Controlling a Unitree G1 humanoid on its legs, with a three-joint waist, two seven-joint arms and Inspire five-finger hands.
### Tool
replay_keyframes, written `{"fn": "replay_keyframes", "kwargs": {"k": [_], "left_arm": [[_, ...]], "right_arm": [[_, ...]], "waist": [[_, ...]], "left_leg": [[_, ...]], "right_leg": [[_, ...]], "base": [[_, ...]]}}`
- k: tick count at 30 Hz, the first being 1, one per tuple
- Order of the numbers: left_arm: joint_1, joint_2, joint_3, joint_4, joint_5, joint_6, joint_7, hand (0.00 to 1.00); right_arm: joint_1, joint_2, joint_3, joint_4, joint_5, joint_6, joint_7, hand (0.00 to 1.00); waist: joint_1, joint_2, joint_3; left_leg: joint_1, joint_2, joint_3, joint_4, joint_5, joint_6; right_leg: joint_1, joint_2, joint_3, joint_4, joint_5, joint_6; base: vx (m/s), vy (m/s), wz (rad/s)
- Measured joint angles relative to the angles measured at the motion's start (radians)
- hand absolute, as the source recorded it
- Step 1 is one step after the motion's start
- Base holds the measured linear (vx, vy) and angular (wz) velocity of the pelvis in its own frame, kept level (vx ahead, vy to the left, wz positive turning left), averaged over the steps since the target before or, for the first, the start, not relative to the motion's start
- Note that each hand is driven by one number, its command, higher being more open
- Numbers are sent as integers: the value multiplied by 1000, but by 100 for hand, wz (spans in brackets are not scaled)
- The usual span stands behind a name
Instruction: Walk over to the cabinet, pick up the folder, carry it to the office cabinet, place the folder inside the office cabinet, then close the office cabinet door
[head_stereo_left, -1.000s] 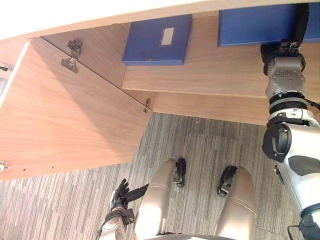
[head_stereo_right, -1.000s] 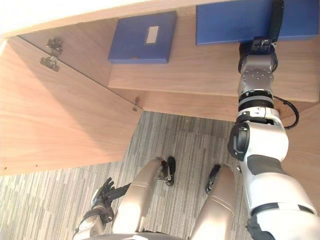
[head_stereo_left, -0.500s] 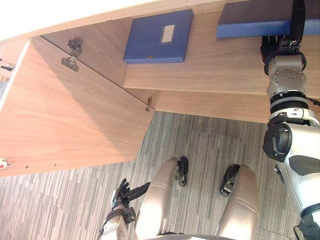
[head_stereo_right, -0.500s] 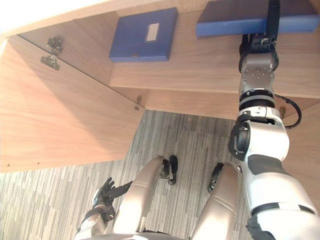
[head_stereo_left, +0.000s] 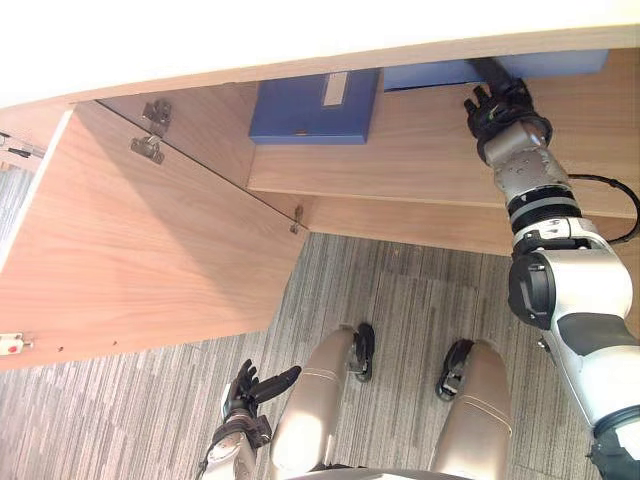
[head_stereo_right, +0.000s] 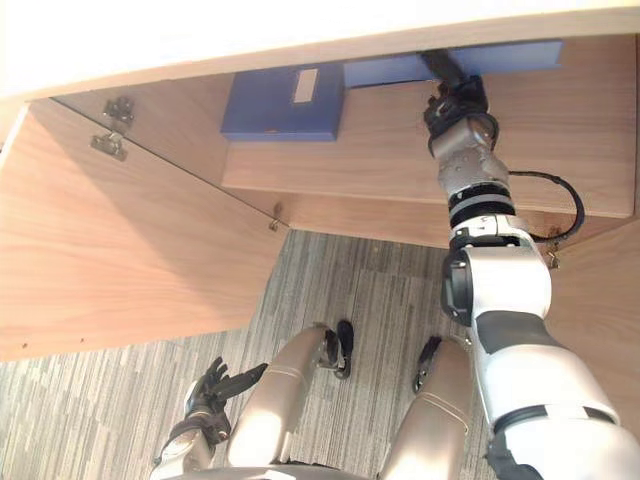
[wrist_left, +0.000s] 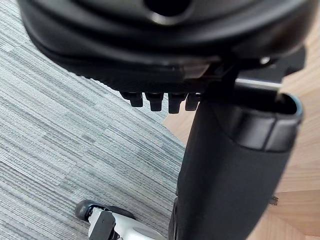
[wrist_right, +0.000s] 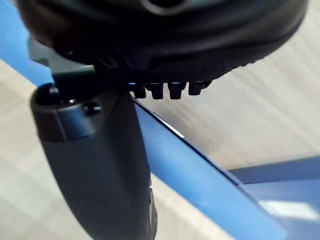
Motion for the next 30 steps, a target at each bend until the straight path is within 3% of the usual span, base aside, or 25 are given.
{"fn": "replay_keyframes", "kwargs": {"k": [4, 7, 12, 15, 21, 30], "left_arm": [[2, 7, 1, -1, 1, -1, -15, 100], [11, 17, 1, 0, 1, -1, -39, 100], [31, 29, 1, 8, 4, 1, -74, 100], [38, 31, 0, 14, 4, 1, -84, 100], [47, 44, -4, 38, 4, 2, -95, 100], [51, 55, -5, 59, 2, 1, -91, 100]], "right_arm": [[24, -7, 83, 42, -228, 68, 146, 100], [49, -26, 121, 40, -379, 64, 233, 100], [142, -45, 148, 8, -767, 0, 376, 100], [210, -38, 174, -44, -940, -54, 412, 100], [300, 2, 255, -80, -1143, -118, 471, 100], [343, 23, 336, -117, -1266, -130, 466, 100]], "waist": [[4, -16, -7], [4, -27, -13], [2, -45, -31], [3, -51, -39], [-1, -66, -64], [-4, -88, -74]], "left_leg": [[4, 0, 3, -11, 0, 0], [10, -1, 5, -15, 0, 0], [31, 0, 12, -31, 1, 2], [47, 7, 19, -47, 1, 3], [86, 7, 33, -78, 2, 5], [110, 6, 58, -118, 10, 18]], "right_leg": [[3, 0, -1, -10, 1, 2], [7, 0, 1, -13, 1, 3], [24, 2, 4, -29, 4, 7], [37, 11, 6, -47, 12, 10], [68, 14, 14, -78, 20, 19], [80, 21, 31, -124, 46, 32]], "base": [[53, -13, 0], [25, -11, -1], [25, -14, -3], [43, -19, -9], [56, -10, -7], [35, 16, -7]]}}
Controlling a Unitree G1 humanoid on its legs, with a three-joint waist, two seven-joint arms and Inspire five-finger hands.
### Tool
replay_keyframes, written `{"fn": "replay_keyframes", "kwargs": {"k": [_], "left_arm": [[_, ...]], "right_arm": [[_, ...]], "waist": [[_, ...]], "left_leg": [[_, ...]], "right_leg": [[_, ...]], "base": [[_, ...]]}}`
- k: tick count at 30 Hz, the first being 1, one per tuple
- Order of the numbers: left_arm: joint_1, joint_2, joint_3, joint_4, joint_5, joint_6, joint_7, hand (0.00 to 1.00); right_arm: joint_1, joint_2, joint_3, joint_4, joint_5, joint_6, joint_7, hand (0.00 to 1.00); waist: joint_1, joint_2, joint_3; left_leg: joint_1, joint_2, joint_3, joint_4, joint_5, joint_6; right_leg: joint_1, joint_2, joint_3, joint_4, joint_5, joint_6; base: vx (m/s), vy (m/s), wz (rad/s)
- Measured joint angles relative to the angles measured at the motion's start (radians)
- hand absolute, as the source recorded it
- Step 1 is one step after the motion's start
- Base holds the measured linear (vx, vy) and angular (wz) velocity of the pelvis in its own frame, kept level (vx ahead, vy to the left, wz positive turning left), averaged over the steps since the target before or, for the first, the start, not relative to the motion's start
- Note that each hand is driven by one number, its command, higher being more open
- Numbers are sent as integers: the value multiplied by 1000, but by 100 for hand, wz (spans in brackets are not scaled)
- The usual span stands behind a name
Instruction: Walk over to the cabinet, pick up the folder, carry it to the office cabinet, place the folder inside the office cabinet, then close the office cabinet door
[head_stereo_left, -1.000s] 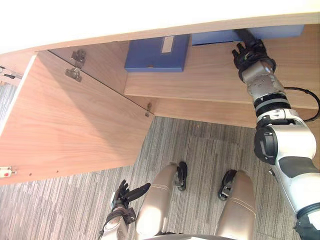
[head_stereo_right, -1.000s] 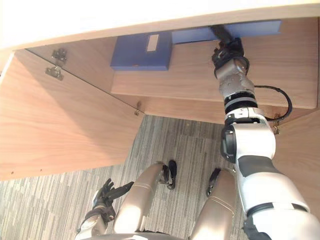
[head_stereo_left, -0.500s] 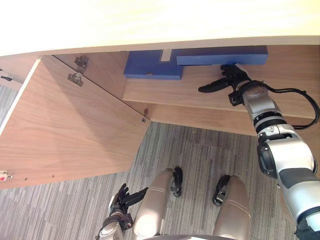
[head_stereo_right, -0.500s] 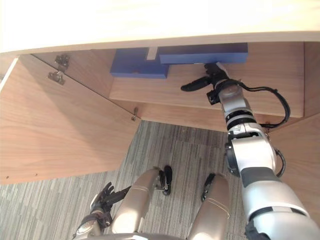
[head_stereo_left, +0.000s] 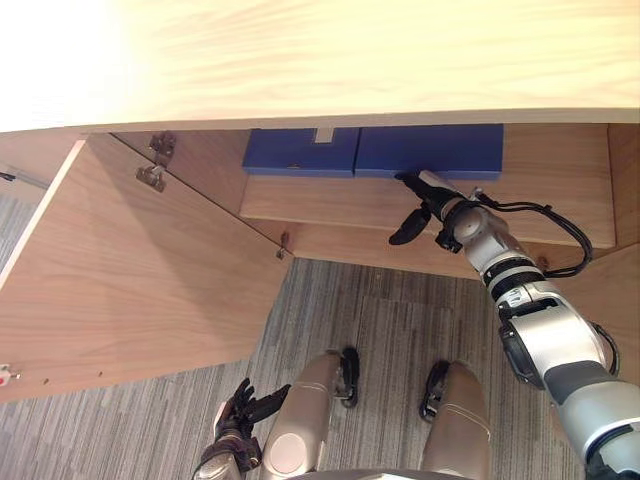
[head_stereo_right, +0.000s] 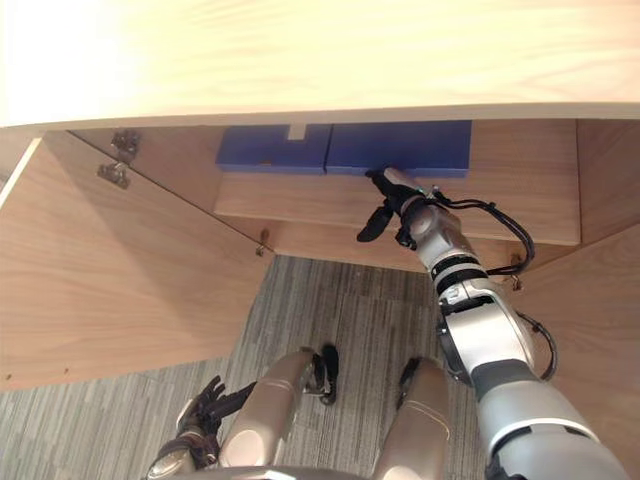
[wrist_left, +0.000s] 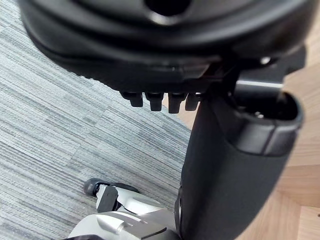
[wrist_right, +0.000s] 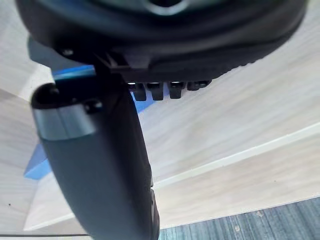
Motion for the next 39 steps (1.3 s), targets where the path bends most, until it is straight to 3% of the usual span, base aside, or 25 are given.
{"fn": "replay_keyframes", "kwargs": {"k": [10, 13, 16, 18, 21, 22, 24, 26, 29, 33, 35, 36, 39], "left_arm": [[-4, 15, 6, 51, -2, -2, 22, 100], [-4, 19, 16, 74, -2, -1, 45, 100], [16, 25, 62, 81, -2, 2, 73, 100], [22, 38, 127, 113, -2, 3, 89, 100], [23, 59, 163, 166, 20, 2, 95, 100], [23, 63, 171, 174, 53, -1, 101, 100], [19, 59, 174, 186, 86, -7, 103, 100], [4, 34, 197, 210, 90, -9, 120, 100], [-18, 15, 197, 223, 98, -12, 139, 100], [-58, 10, 118, 243, 118, -23, 155, 100], [-79, 11, 86, 273, 119, -22, 155, 100], [-79, 8, 80, 282, 129, -21, 154, 100], [-83, -14, 90, 304, 172, -9, 141, 100]], "right_arm": [[41, 62, 81, 0, -40, 22, -2, 100], [89, 114, 148, -61, -128, 66, -8, 100], [280, 166, 250, -334, -189, 112, -4, 100], [476, 207, 252, -595, -48, 121, -5, 100], [585, 229, 228, -678, 167, 80, -29, 100], [601, 236, 202, -664, 252, 71, -50, 100], [628, 256, 133, -598, 354, 48, -98, 100], [692, 278, 56, -534, 380, 25, -137, 100], [778, 289, -62, -366, 397, 3, -173, 100], [830, 307, -302, 91, 399, 26, -232, 100], [879, 307, -432, 211, 423, 45, -251, 100], [893, 307, -563, 236, 518, 56, -254, 100], [947, 315, -698, 230, 657, 45, -282, 100]], "waist": [[-14, -33, -6], [-19, -45, -4], [-40, -78, -17], [-68, -121, -44], [-87, -152, -79], [-85, -162, -89], [-86, -166, -119], [-85, -160, -172], [-122, -133, -221], [-123, -113, -249], [-131, -108, -249], [-138, -108, -248], [-155, -110, -243]], "left_leg": [[88, 5, 17, -96, 21, -2], [158, 35, 40, -183, 48, -12], [247, 94, 74, -276, 69, -28], [316, 141, 110, -327, 72, -38], [376, 168, 117, -349, 72, -42], [405, 163, 77, -348, 72, -41], [440, 132, -89, -344, 73, -40], [469, 112, -150, -375, 73, -41], [528, 97, -133, -454, 74, -39], [584, 70, -50, -557, 91, -11], [611, 61, -26, -589, 97, -1], [631, 54, -5, -607, 98, 1], [695, 57, 106, -622, 95, 3]], "right_leg": [[73, 20, 0, -88, 28, 8], [136, 68, -2, -196, 78, 6], [230, 148, -6, -349, 141, -3], [303, 212, 3, -458, 183, -12], [372, 267, 41, -552, 229, -17], [405, 288, 74, -592, 251, -19], [449, 309, 134, -655, 290, -12], [467, 316, 190, -722, 330, 3], [508, 317, 242, -820, 391, 24], [519, 306, 339, -928, 482, 44], [518, 307, 371, -940, 501, 48], [511, 314, 408, -942, 516, 49], [511, 345, 441, -925, 551, 41]], "base": [[44, 4, -8], [94, -3, -41], [101, -13, -57], [167, -4, -64], [117, 13, -64], [91, 39, -96], [10, 47, -90], [5, 115, -85], [-10, 159, -59], [-80, 111, -65], [-115, 47, -64], [-131, 46, -78], [-143, 21, -100]]}}
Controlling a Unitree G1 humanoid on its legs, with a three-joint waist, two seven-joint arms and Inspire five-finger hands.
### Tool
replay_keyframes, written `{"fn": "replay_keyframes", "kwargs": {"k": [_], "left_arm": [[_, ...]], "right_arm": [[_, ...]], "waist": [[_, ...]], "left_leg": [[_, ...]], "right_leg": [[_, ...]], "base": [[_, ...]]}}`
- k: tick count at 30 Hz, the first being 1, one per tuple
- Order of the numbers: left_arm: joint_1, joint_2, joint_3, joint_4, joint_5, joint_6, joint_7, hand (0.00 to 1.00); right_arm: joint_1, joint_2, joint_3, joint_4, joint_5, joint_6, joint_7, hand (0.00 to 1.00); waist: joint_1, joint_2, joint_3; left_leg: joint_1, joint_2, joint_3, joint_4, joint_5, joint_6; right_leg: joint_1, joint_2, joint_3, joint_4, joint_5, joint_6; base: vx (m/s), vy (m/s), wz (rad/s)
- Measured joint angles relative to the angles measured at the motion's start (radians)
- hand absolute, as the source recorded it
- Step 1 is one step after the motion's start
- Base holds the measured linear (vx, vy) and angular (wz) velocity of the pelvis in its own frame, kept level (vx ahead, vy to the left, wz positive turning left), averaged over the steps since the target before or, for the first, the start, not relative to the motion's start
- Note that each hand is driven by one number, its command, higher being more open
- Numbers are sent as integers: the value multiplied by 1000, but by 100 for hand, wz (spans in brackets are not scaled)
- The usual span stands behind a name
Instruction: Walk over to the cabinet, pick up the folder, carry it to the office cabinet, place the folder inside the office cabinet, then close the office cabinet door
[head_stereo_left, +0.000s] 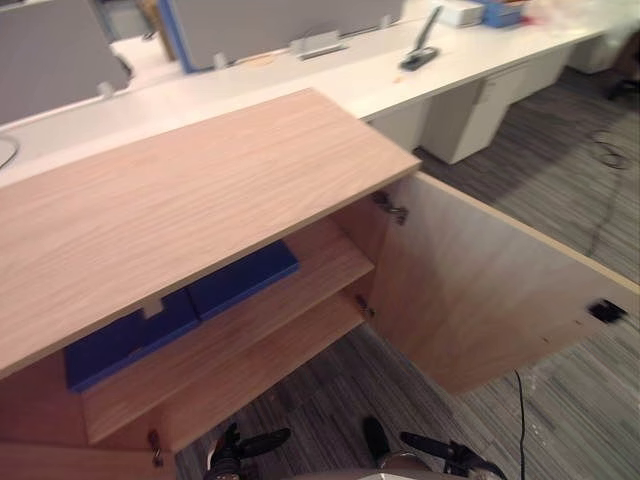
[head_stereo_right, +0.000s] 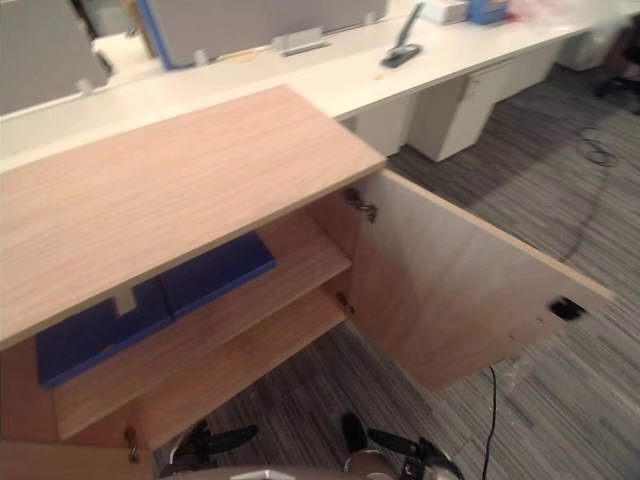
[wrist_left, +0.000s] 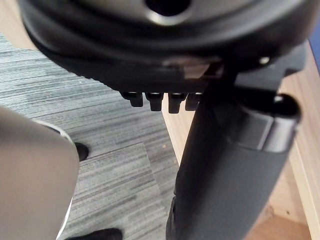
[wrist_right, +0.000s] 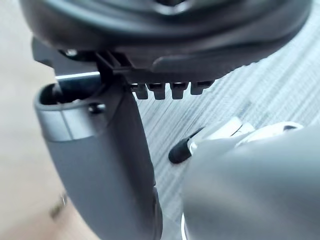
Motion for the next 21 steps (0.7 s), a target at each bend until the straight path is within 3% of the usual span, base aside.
{"fn": "replay_keyframes", "kwargs": {"k": [1, 2, 3, 4, 5, 6, 7, 8, 9, 11, 12, 15, 21], "left_arm": [[-1, -1, 4, -3, 4, 0, -3, 100], [-5, -11, 14, -3, 5, 1, -5, 100], [-5, -22, 26, -6, 5, 0, -8, 100], [-4, -35, 36, -14, 4, 1, -7, 100], [1, -39, 41, -18, 2, 1, -6, 100], [2, -39, 41, -18, 1, 1, -6, 100], [14, -30, 44, -21, 2, 0, -6, 100], [15, -23, 45, -21, 2, 0, -6, 100], [12, -9, 48, -8, 2, 1, -5, 100], [5, -28, 42, 16, 3, 8, -10, 100], [7, -27, 37, 15, 3, 7, -10, 100], [8, -11, 34, 16, -8, 8, -9, 100], [16, 0, -23, 15, -24, 8, 0, 100]], "right_arm": [[8, 6, -5, -14, 21, 1, -6, 100], [18, 13, -25, -49, 59, 0, -13, 100], [18, 10, -30, -63, 77, 0, -14, 100], [26, 4, -30, -92, 97, -5, -18, 100], [54, 3, -29, -112, 97, -16, -24, 100], [62, 5, -29, -120, 97, -21, -27, 100], [92, 16, -34, -124, 96, -26, -31, 100], [99, 27, -40, -125, 95, -25, -31, 100], [103, 43, -77, -123, 99, -24, -32, 100], [115, 33, -122, -115, 96, -25, -36, 100], [108, 31, -137, -94, 97, -21, -36, 100], [106, 34, -133, -61, 98, -18, -40, 100], [88, 27, -22, -151, 95, -32, -88, 100]], "waist": [[4, -2, 5], [10, 17, 19], [10, 30, 25], [5, 40, 27], [4, 48, 27], [4, 45, 22], [4, 23, 0], [4, 9, -7], [2, -9, -11], [5, 28, -27], [5, 29, -28], [1, 11, -28], [-1, 19, -43]], "left_leg": [[9, 10, 39, 0, 1, 2], [12, 27, 102, 2, 0, 6], [14, 42, 132, 6, 0, 6], [24, 65, 176, 13, 4, -2], [43, 84, 209, 12, 8, -15], [53, 91, 225, 10, 11, -23], [71, 99, 254, -2, 21, -48], [75, 99, 263, -10, 27, -63], [86, 96, 273, -30, 41, -84], [80, 105, 214, -80, 54, -65], [74, 96, 181, -100, 62, -59], [80, 104, 160, -113, 111, -72], [59, 118, 141, -132, 155, -78]], "right_leg": [[-2, -3, -43, -9, 11, -19], [-28, -42, -246, 34, -52, -86], [-62, -70, -379, 112, -88, -112], [-103, -150, -588, 303, -159, -140], [-97, -222, -692, 455, -219, -148], [-82, -250, -713, 507, -240, -146], [-34, -304, -725, 550, -307, -93], [-20, -312, -724, 530, -336, -50], [-8, -285, -723, 481, -380, -21], [3, -201, -714, 392, -347, -53], [9, -166, -704, 359, -336, -69], [42, -117, -703, 304, -325, -95], [71, -68, -701, 165, -251, -108]], "base": [[-197, -28, -130], [-173, -19, -111], [-171, 28, -125], [-75, 49, -106], [-40, 17, -95], [28, -153, -84], [57, -218, -66], [104, -364, -74], [87, -303, -46], [51, -272, -57], [-11, -160, -56], [-59, -125, -22], [-1, -37, -7]]}}
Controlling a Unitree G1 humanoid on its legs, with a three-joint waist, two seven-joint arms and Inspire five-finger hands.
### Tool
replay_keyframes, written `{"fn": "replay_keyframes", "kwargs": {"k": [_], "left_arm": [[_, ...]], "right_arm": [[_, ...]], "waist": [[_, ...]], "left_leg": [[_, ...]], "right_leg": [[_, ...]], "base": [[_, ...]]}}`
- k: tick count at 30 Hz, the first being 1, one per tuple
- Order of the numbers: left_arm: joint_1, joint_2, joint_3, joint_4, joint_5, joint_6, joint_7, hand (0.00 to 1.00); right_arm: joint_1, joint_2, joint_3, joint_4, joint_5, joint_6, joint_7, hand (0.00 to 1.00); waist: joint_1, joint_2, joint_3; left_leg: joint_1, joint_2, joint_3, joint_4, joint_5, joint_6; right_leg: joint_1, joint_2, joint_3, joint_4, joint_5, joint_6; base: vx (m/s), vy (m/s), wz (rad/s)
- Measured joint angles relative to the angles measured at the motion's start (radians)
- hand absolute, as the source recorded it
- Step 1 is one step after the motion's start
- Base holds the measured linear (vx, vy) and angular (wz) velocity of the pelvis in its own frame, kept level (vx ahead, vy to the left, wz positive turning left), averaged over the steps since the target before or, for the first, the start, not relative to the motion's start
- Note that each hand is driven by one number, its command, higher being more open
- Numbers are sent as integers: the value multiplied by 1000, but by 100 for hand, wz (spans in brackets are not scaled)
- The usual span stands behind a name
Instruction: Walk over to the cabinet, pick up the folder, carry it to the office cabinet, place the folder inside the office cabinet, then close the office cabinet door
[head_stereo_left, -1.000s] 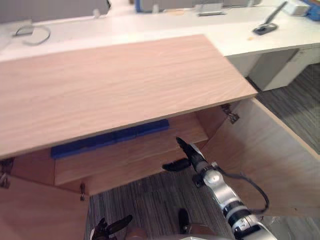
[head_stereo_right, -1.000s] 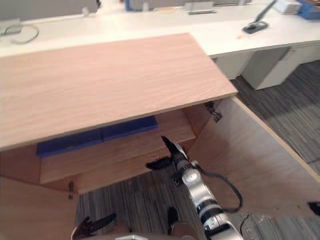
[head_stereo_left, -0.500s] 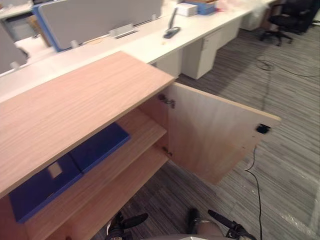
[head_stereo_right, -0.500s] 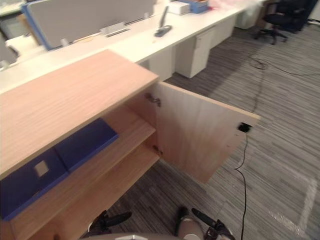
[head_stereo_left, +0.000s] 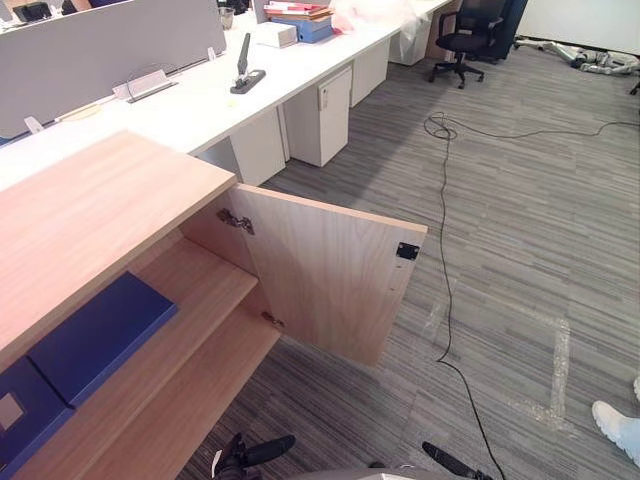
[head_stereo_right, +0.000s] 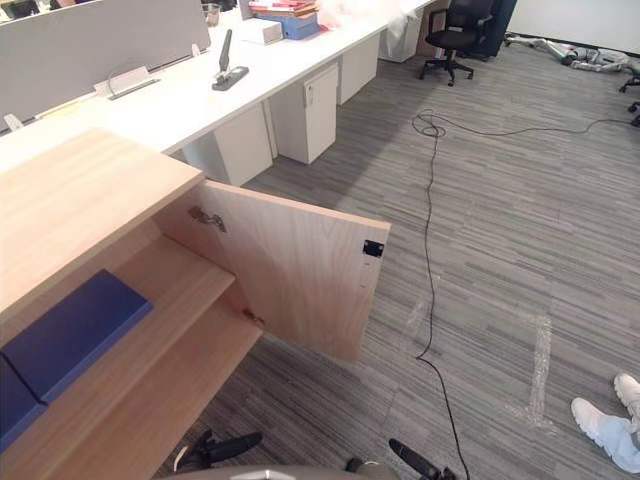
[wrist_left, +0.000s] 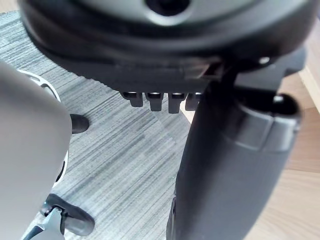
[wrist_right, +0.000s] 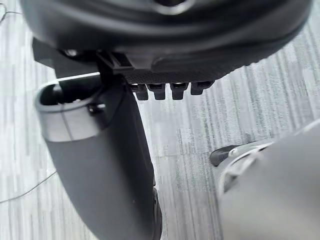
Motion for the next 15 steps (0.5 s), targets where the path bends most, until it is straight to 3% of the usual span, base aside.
{"fn": "replay_keyframes", "kwargs": {"k": [9, 15], "left_arm": [[25, 26, -86, -31, -3, -8, -3, 100], [38, 55, -102, -40, -14, -9, -7, 100]], "right_arm": [[-104, -38, 86, -257, 67, -66, -4, 100], [-214, -99, 138, -276, 118, -91, -2, 100]], "waist": [[0, -10, -25], [6, -15, -32]], "left_leg": [[-36, -15, -13, -12, 18, -11], [-44, -32, -33, -18, 21, -8]], "right_leg": [[23, 22, 6, -145, 103, -3], [67, 30, 10, -272, 191, -3]], "base": [[2, 10, -1], [-85, 15, 0]]}}
